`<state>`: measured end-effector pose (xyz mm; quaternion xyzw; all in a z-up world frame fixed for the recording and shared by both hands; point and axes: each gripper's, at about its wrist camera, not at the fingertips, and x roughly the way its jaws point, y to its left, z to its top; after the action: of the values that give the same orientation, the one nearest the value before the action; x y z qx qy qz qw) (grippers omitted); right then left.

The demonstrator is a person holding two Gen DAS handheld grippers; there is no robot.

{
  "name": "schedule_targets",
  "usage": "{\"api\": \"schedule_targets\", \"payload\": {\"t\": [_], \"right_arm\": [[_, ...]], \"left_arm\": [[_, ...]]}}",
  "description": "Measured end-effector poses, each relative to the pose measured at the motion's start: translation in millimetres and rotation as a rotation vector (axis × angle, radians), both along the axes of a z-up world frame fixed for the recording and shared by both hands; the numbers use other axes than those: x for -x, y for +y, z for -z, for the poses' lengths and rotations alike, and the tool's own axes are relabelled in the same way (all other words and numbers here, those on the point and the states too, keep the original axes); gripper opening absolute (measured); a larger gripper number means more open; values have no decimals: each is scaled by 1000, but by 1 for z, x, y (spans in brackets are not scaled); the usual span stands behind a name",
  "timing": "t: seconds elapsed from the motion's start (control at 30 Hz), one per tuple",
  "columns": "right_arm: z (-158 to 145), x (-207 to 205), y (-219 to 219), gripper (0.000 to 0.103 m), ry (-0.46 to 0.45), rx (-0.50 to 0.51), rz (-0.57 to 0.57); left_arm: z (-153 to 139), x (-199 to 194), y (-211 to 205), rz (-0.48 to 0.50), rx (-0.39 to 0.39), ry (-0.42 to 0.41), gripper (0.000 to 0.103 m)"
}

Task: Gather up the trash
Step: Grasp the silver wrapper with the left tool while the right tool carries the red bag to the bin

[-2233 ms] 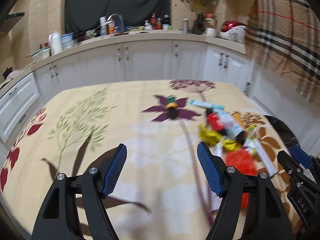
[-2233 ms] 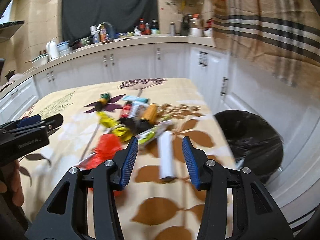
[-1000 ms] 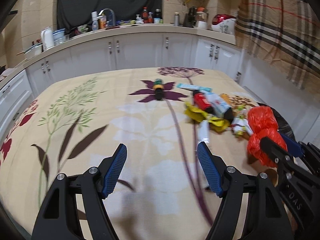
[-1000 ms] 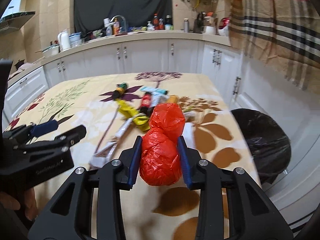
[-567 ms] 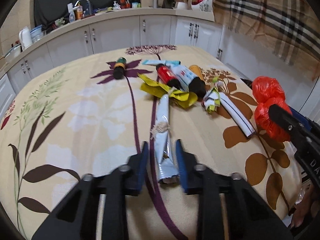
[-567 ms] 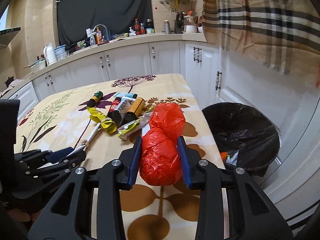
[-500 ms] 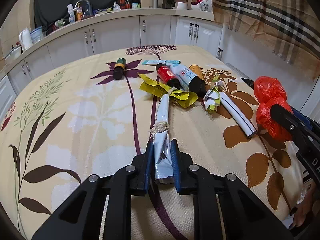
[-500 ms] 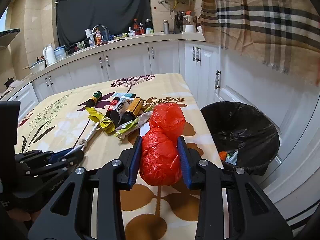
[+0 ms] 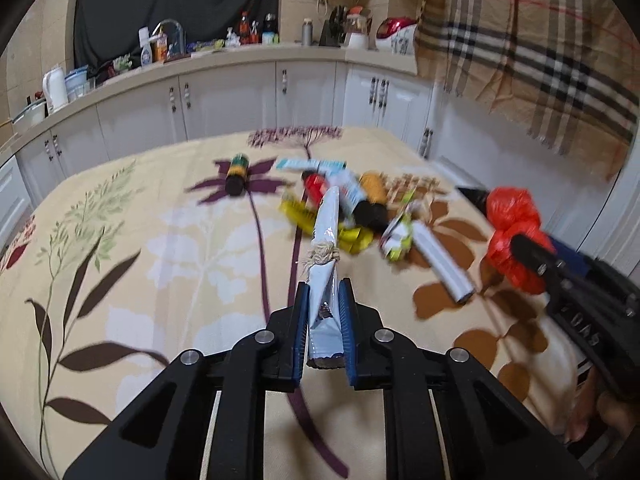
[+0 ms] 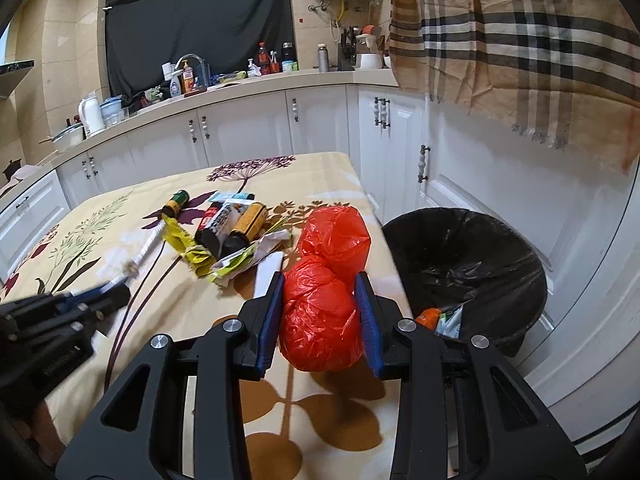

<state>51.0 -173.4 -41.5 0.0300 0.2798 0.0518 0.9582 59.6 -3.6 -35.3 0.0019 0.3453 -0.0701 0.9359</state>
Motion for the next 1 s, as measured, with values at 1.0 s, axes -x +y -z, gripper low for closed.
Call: {"api": "schedule_targets", "payload": {"t": [1.0], "right_arm": [[-2, -87, -116, 34, -6, 76, 296]], "left_arm": [[-15, -116, -160, 291, -24, -47, 16]]}}
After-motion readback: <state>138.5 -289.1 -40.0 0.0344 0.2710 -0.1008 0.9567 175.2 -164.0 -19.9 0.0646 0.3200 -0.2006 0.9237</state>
